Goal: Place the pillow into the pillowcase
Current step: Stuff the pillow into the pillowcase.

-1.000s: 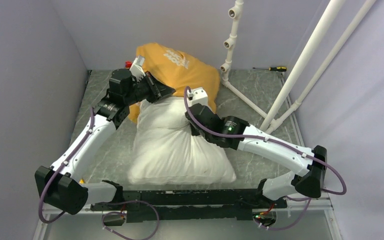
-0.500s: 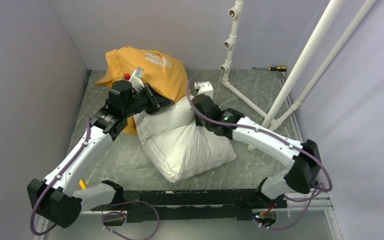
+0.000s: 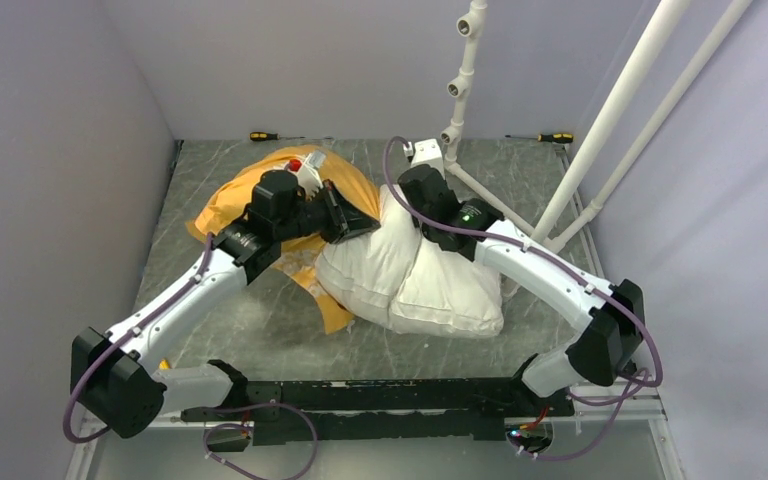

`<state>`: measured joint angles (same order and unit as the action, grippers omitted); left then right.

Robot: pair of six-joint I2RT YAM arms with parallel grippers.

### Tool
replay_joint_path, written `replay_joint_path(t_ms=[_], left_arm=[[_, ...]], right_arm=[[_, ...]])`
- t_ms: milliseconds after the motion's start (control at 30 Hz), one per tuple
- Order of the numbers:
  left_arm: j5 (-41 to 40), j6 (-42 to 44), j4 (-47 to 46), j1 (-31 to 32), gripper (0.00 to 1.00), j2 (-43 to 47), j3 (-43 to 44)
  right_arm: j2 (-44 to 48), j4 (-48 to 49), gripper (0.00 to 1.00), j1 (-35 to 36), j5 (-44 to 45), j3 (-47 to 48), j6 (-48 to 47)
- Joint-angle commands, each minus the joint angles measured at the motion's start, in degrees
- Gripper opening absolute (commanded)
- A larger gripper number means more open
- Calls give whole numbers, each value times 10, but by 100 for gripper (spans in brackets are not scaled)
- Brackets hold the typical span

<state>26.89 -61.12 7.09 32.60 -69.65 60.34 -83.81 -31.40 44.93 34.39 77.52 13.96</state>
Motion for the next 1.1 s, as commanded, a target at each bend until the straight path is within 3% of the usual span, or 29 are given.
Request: replay_joint_path(t_ms=[0, 67, 100, 167, 367, 533, 667, 767, 867, 933, 967, 1033, 1067], left_arm=[[68, 15, -27, 33, 0, 12, -40], [42, 22, -17, 33, 0, 25, -77], [34, 23, -18, 33, 0, 32, -98], [11, 17, -19, 33, 0, 46, -134], [-21, 17, -26, 32, 0, 71, -169], [-13, 49, 11, 33, 0, 53, -132], [4, 55, 14, 33, 0, 45, -120], [14, 55, 7, 33, 0, 49, -116], [41, 61, 3, 35, 0, 53, -101], [60, 67, 18, 38, 0, 51, -72], [68, 72, 28, 43, 0, 49, -55], [72, 88, 56, 58, 0, 43, -15], [68, 95, 74, 68, 0, 40, 6]], right_arm=[[9, 55, 40, 11, -31, 51, 41], [31, 19, 75, 11, -44, 34, 78], [46, -3, 87, 11, -48, 24, 101], [85, -50, 97, 12, -59, 7, 137], [201, -261, 100, 11, -100, -12, 262], [282, -329, 100, 10, -239, -74, 318], [357, -322, 100, 10, -334, -161, 366], [397, -252, 99, 10, -384, -244, 394], [391, -119, 96, 10, -428, -331, 402], [360, 10, 86, 10, -459, -386, 401], [337, 79, 75, 9, -474, -401, 401], [274, 212, 38, 9, -492, -394, 384], [235, 242, 25, 9, -488, -376, 372]])
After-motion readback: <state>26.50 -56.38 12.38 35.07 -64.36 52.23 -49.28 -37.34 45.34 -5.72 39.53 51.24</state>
